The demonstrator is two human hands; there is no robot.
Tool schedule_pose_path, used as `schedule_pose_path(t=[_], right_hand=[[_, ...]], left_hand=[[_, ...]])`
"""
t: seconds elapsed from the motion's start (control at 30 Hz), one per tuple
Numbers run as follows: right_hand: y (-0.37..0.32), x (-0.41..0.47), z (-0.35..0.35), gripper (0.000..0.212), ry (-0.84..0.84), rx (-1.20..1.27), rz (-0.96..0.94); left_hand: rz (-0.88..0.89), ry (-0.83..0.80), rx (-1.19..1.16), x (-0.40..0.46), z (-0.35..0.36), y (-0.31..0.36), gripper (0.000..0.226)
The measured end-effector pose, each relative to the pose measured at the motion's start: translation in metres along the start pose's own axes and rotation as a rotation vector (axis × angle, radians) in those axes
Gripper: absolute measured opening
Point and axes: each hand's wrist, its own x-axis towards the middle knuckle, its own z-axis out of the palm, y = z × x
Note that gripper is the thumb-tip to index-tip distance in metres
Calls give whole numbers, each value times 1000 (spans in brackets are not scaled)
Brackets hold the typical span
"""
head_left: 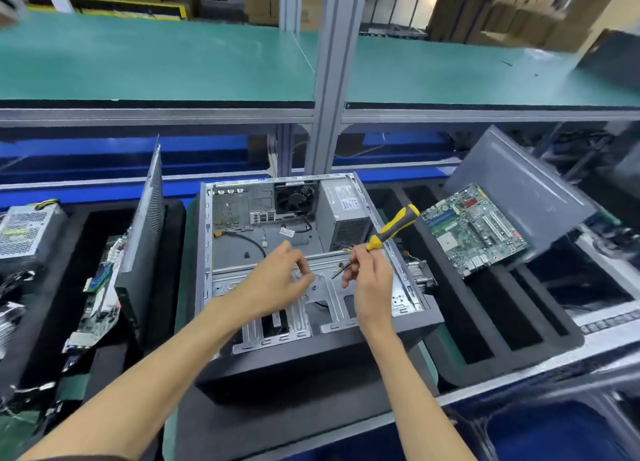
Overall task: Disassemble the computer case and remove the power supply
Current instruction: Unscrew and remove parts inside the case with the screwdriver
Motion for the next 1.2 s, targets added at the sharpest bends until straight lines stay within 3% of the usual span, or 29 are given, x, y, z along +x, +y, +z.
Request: schedule_pose_path(t=[0.23, 0.33, 0.4, 0.5, 0.57, 0.63, 0.67, 0.77, 0.8, 0.87, 1.0, 1.07, 1.1, 1.2], right_hand=[[8, 2, -5, 29, 19, 17, 29], [10, 1, -5, 29, 9, 11, 27], [10, 1, -6, 29, 2, 7, 26], [10, 1, -6, 30, 3, 11, 29], [10, 1, -6, 30, -3, 11, 33], [10, 0, -7, 30, -11, 6, 36], [10, 0, -7, 30, -15, 3, 37], [10, -1, -7, 30, -26, -9, 30], [10, -1, -7, 30, -30, -13, 30], [9, -1, -6, 29, -38, -19, 35], [9, 0, -7, 30, -27, -20, 44], [9, 0, -7, 30, -23, -18, 43], [9, 0, -7, 30, -22, -16, 44], [11, 1, -7, 29, -7, -11, 40]], left_hand=[[151, -11, 87, -1, 7, -11, 8], [77, 65, -46, 0, 9, -8, 8], [-129, 137, -437, 1, 10, -1, 17], [-516, 11, -1396, 6, 2, 10, 21], [-652, -75, -1659, 6, -2, 13, 14], [-608, -26, -1490, 6, -2, 15, 15], [-534, 32, -1220, 5, 0, 17, 17], [-192, 113, -18, -2, 12, 15, 35], [-99, 122, 272, -4, 16, 14, 40], [49, 117, 538, -3, 23, 16, 39], [161, 42, 640, 2, 29, 16, 31], [131, 35, 472, 2, 25, 18, 27], [54, 47, 272, 2, 23, 22, 28], [-332, 85, -833, 9, 11, 28, 27]])
